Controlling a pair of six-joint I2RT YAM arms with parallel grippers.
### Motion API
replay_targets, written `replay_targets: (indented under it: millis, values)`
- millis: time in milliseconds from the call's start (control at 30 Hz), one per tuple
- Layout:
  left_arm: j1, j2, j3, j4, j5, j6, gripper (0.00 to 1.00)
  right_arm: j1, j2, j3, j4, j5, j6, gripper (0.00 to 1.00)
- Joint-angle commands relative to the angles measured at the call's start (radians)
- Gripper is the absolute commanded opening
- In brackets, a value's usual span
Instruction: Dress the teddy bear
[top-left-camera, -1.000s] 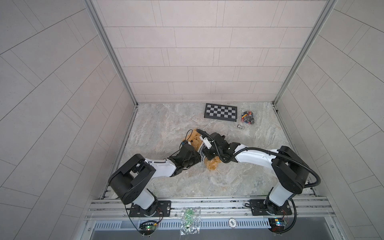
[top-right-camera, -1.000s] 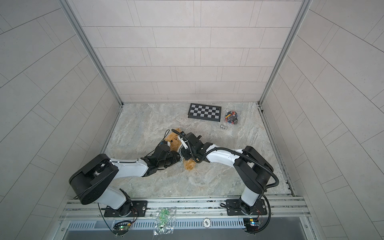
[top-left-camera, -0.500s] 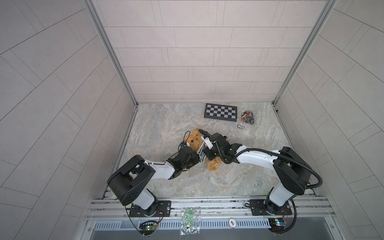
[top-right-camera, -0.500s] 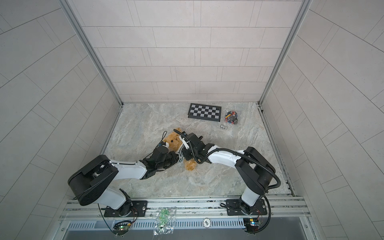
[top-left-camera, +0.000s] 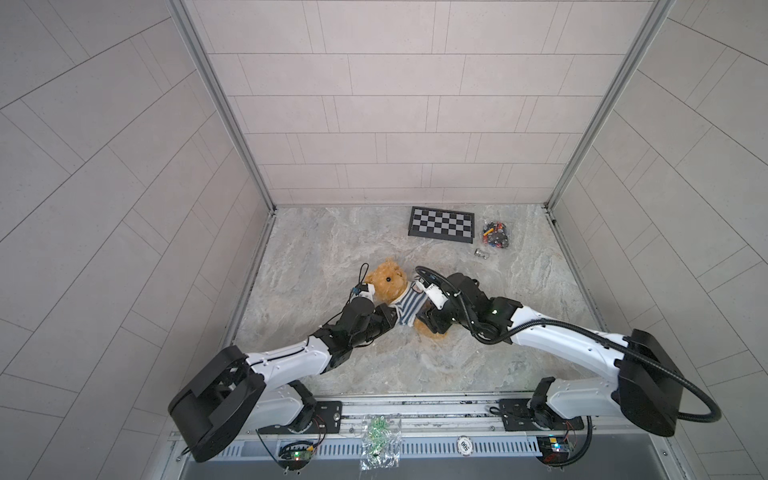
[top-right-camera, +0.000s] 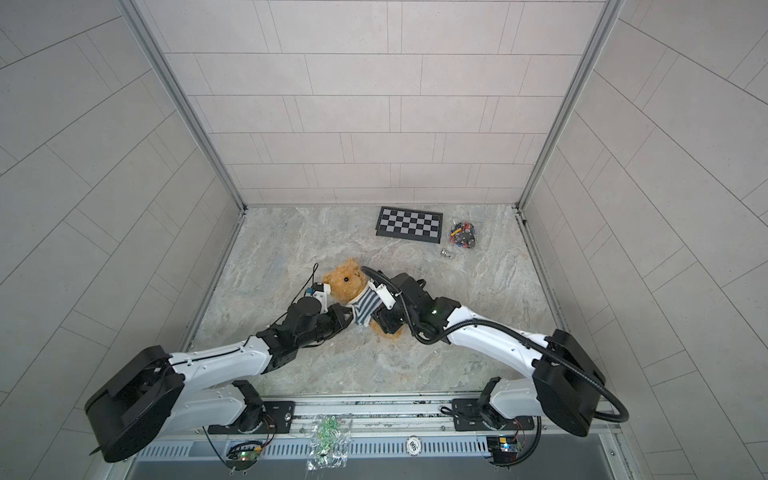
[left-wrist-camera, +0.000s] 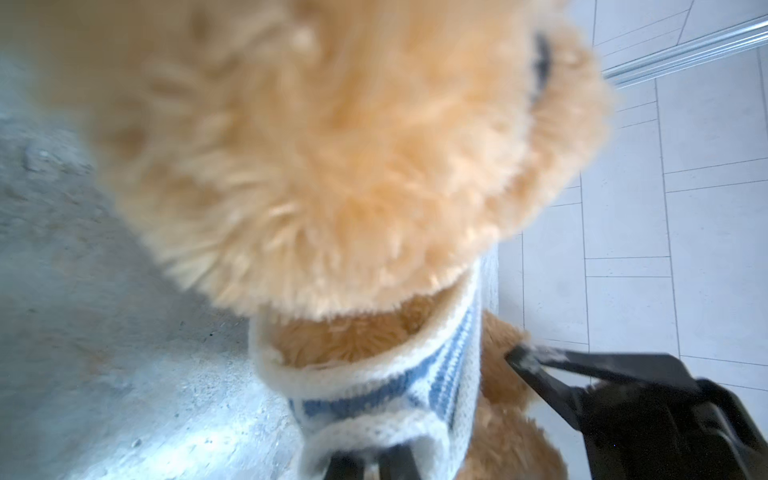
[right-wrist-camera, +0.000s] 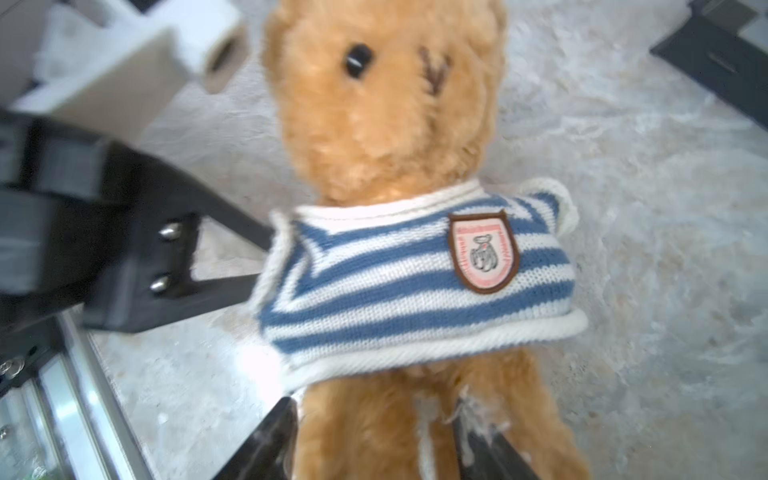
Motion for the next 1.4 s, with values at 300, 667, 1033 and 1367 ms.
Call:
replay_targets:
  millis: [300, 667, 1033, 1367]
  values:
    - [-0.060, -0.057, -0.012, 0.020, 0.007, -0.062, 0.00, 0.101, -0.026, -0.100, 0.103, 0.048, 0.076, 0.68]
    - [-0.090, -0.045, -0.016, 0.036, 0.007, -0.070, 0.00, 0.091, 0.134, -0.042, 0.127, 0.099, 0.114, 0.34]
    - [-0.084, -0.128, -0.041, -0.020, 0.022, -0.042, 0.00, 0.021, 0.034, -0.136, 0.055, 0.186, 0.119, 0.00]
    - [-0.013, -0.177, -0.089, -0.012, 0.092, -0.024, 0.00, -0.037, 0.049, -0.145, -0.008, 0.206, 0.112, 0.00]
